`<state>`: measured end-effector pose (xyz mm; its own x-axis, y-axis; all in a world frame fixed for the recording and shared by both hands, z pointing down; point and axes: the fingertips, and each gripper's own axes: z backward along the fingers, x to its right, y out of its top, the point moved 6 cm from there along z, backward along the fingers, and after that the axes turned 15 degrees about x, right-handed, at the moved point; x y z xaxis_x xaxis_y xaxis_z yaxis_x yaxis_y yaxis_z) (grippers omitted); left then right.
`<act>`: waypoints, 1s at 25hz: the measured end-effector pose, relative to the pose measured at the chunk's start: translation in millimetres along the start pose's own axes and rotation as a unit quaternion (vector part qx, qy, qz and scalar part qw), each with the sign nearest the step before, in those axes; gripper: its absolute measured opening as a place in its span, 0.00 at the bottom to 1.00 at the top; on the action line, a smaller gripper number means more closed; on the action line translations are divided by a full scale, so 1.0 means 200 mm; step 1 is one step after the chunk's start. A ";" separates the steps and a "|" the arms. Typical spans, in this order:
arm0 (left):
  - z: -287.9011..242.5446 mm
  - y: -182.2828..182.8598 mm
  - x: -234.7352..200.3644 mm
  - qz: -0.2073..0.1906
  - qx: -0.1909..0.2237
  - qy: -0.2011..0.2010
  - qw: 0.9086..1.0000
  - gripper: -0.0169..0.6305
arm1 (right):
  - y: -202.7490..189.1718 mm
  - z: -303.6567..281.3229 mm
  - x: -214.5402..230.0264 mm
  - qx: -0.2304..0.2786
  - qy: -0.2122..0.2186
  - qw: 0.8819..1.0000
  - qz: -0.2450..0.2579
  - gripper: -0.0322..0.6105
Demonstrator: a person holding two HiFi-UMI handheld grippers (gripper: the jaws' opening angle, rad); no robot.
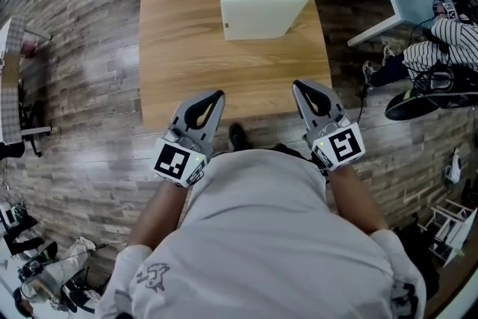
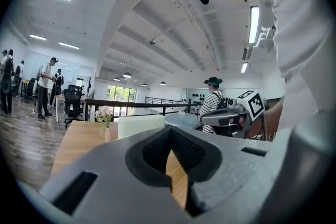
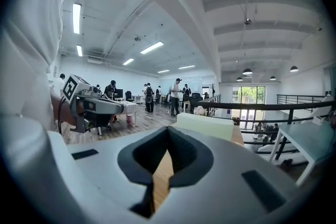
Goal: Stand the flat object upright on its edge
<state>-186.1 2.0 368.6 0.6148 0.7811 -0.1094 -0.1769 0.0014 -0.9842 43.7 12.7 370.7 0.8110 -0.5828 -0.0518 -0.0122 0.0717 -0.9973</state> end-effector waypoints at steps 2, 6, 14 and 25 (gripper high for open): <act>-0.02 0.00 0.04 -0.002 0.001 0.001 1.000 0.04 | 0.00 0.02 0.01 0.002 0.005 1.000 -0.007 0.06; -0.05 -0.01 0.15 -0.004 -0.004 0.004 1.000 0.04 | -0.01 0.11 0.02 0.006 0.017 1.000 -0.015 0.06; -0.04 -0.04 0.47 0.008 -0.006 0.031 0.999 0.04 | 0.04 0.39 0.08 0.019 0.045 0.999 -0.018 0.06; -0.10 -0.10 1.00 -0.008 0.010 0.055 0.998 0.04 | 0.06 0.95 0.18 0.027 0.061 0.998 -0.015 0.06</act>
<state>-43.4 145.4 362.9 0.6984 0.7073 -0.1095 -0.1809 0.0264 -0.9832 184.5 146.9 366.1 0.7327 -0.6798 -0.0316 0.0455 0.0952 -0.9944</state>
